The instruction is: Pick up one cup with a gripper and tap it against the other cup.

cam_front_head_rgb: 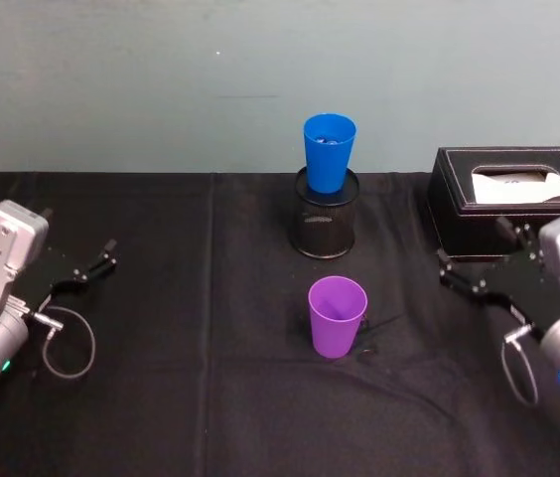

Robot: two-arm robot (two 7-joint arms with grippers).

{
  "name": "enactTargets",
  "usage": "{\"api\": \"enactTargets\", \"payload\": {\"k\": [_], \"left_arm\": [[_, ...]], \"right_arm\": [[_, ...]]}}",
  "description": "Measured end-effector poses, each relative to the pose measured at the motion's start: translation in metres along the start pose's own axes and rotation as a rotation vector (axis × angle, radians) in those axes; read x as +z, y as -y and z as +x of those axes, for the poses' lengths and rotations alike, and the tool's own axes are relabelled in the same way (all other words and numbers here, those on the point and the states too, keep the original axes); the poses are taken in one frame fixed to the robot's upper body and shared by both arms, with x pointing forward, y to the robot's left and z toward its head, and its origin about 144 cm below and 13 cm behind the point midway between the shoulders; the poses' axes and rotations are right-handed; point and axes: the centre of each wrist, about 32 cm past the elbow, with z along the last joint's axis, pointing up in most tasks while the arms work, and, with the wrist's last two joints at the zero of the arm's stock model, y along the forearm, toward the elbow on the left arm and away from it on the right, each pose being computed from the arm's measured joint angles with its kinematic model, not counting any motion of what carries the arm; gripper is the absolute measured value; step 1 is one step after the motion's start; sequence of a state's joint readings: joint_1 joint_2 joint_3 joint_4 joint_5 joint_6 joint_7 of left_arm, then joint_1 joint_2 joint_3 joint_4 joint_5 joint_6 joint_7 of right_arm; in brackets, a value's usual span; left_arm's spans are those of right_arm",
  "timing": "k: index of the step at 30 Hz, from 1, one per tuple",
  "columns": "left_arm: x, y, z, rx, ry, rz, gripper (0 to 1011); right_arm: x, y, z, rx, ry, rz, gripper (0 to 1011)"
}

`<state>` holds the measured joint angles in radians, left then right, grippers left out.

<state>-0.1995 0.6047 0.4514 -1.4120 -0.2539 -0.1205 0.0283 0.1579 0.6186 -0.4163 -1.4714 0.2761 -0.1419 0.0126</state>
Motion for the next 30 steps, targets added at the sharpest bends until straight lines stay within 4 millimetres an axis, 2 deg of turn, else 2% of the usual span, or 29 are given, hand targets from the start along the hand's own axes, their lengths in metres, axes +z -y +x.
{"api": "enactTargets", "payload": {"k": [8, 12, 19, 27, 30], "left_arm": [[0.0, 0.0, 0.0, 0.0, 0.0, 0.0, 1000], [0.0, 0.0, 0.0, 0.0, 0.0, 0.0, 1000], [0.0, 0.0, 0.0, 0.0, 0.0, 0.0, 1000], [0.0, 0.0, 0.0, 0.0, 0.0, 0.0, 1000], [0.0, 0.0, 0.0, 0.0, 0.0, 0.0, 1000]], "right_arm": [[-0.009, 0.038, -0.018, 0.167, -0.119, 0.016, 1003], [-0.015, 0.045, -0.027, 0.261, -0.156, 0.039, 1003], [-0.02, 0.042, -0.041, 0.352, -0.187, 0.054, 1003], [-0.02, 0.027, -0.051, 0.401, -0.208, 0.052, 1003], [-0.019, 0.016, -0.053, 0.416, -0.224, 0.049, 1003]]}}
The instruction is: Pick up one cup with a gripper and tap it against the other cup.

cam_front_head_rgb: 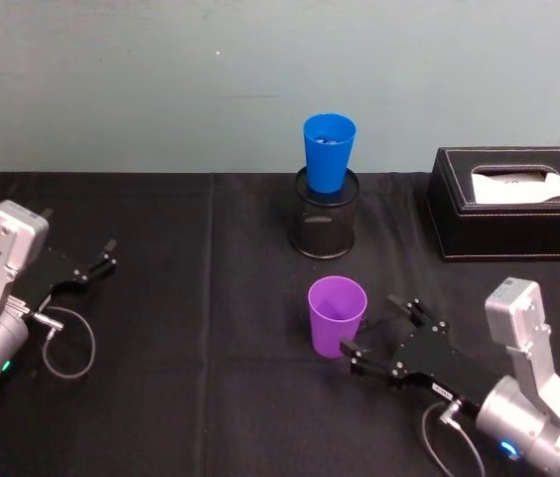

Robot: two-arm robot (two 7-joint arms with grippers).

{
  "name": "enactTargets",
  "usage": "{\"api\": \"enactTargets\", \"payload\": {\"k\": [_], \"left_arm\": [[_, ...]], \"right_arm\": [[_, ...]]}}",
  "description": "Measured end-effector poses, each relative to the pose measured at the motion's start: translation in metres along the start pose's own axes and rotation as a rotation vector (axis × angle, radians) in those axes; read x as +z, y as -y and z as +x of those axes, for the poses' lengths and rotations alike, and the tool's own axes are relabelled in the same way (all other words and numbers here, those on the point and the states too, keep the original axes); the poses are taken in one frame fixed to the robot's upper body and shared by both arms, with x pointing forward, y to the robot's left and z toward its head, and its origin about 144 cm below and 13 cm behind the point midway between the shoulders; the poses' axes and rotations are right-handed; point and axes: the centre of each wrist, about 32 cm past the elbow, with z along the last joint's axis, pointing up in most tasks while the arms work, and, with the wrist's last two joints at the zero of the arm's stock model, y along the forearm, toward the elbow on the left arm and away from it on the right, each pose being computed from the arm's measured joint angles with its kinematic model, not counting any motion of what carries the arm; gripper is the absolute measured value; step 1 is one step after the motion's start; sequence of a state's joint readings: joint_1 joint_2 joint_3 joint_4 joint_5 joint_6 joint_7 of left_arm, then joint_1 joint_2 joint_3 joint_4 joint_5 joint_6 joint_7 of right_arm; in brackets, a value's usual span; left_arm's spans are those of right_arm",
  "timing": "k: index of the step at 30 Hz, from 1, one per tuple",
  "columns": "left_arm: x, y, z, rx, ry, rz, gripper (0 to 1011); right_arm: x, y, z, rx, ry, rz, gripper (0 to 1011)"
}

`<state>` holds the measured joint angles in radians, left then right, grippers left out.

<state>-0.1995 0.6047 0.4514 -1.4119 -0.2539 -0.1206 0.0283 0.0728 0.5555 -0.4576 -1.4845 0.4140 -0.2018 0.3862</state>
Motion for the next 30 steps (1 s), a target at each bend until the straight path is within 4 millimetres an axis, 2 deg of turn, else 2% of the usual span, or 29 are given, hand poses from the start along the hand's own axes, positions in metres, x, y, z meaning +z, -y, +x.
{"api": "enactTargets", "payload": {"k": [18, 30], "left_arm": [[0.0, 0.0, 0.0, 0.0, 0.0, 0.0, 1000], [0.0, 0.0, 0.0, 0.0, 0.0, 0.0, 1000]], "right_arm": [[0.003, -0.033, 0.0, 0.034, -0.016, -0.001, 1003], [0.002, -0.042, -0.001, 0.038, -0.004, -0.004, 1003]]}}
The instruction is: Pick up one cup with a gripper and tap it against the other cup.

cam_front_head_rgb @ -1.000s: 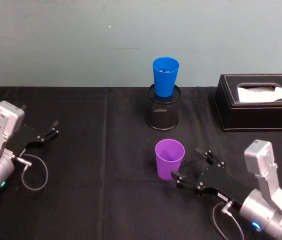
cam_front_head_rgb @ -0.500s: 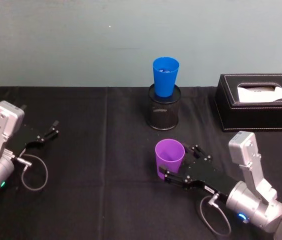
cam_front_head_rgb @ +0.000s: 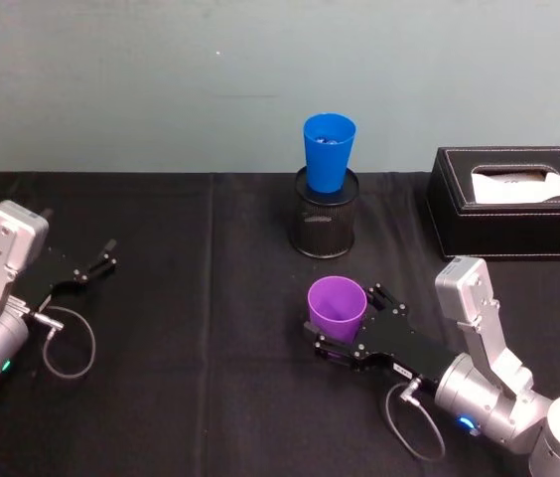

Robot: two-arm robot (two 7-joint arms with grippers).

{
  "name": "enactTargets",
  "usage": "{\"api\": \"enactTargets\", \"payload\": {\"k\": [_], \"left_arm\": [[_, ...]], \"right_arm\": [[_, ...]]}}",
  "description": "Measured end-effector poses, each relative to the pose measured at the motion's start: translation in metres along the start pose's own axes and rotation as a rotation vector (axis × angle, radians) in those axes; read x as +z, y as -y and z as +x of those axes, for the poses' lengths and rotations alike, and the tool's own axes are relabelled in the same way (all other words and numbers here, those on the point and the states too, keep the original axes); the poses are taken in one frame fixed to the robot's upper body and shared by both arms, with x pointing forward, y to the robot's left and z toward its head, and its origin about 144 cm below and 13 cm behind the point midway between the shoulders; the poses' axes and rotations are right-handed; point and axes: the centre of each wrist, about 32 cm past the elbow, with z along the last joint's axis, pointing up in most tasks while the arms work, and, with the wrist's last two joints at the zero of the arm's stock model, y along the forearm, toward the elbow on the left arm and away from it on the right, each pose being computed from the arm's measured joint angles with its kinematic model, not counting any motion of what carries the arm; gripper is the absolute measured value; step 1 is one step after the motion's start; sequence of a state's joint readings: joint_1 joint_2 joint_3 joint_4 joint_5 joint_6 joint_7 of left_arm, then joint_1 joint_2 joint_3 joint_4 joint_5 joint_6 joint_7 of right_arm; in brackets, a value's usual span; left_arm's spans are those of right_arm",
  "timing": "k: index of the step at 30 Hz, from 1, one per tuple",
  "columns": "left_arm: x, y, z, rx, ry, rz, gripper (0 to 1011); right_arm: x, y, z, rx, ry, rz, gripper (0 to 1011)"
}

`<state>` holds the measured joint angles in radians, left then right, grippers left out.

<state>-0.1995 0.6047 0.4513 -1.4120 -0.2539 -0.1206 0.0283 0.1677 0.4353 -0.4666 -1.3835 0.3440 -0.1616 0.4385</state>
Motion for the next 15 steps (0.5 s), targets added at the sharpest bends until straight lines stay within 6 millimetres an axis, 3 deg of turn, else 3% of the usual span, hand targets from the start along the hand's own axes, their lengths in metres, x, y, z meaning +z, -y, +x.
{"api": "enactTargets", "payload": {"k": [7, 15], "left_arm": [[0.0, 0.0, 0.0, 0.0, 0.0, 0.0, 1000], [0.0, 0.0, 0.0, 0.0, 0.0, 0.0, 1000]], "right_arm": [[0.0001, 0.0007, 0.0001, 0.0, 0.0, 0.0, 995], [0.0004, 0.0011, 0.0003, -0.001, -0.002, 0.002, 803]]}}
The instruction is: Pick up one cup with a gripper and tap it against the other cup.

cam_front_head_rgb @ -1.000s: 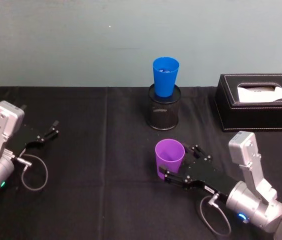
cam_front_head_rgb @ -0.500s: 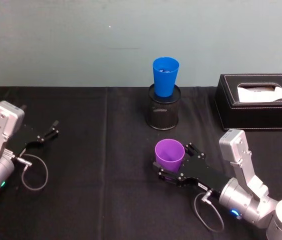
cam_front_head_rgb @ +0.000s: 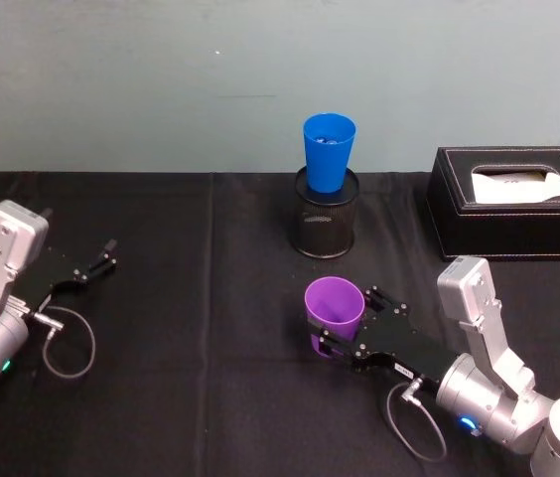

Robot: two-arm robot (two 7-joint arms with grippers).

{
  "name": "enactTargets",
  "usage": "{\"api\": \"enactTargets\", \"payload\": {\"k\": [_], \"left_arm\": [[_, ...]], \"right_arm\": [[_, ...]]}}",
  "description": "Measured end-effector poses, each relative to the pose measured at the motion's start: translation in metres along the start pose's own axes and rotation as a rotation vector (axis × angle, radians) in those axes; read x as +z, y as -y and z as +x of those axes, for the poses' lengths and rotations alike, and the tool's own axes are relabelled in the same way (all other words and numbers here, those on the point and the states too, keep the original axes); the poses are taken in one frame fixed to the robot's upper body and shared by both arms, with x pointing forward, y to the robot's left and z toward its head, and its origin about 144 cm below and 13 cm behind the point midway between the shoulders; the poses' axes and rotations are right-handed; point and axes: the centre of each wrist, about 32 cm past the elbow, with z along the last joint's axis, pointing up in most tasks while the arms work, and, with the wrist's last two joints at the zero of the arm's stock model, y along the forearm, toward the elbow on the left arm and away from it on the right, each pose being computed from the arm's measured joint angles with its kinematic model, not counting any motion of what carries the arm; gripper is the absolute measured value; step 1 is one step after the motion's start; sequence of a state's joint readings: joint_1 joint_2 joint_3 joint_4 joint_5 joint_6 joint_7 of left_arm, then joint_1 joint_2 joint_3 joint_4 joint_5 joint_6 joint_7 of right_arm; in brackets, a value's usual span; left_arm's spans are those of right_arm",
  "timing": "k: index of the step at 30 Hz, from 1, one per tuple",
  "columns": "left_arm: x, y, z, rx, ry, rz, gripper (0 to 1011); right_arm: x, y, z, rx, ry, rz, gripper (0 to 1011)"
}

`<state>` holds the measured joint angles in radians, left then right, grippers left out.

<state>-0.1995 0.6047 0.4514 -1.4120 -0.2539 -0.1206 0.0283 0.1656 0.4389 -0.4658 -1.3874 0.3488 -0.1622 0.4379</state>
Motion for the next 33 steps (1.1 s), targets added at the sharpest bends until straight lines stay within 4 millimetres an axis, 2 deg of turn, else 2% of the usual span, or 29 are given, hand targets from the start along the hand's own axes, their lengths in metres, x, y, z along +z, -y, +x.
{"api": "enactTargets", "payload": {"k": [8, 12, 22, 33], "left_arm": [[0.0, 0.0, 0.0, 0.0, 0.0, 0.0, 1000], [0.0, 0.0, 0.0, 0.0, 0.0, 0.0, 1000], [0.0, 0.0, 0.0, 0.0, 0.0, 0.0, 1000], [0.0, 0.0, 0.0, 0.0, 0.0, 0.0, 1000]], "right_arm": [[0.001, 0.001, 0.0, -0.002, -0.002, 0.001, 752], [0.011, 0.003, 0.002, -0.005, -0.014, -0.002, 736], [0.066, 0.011, 0.015, 0.044, -0.057, -0.019, 723], [0.107, 0.017, 0.022, 0.05, -0.05, 0.01, 723]]}}
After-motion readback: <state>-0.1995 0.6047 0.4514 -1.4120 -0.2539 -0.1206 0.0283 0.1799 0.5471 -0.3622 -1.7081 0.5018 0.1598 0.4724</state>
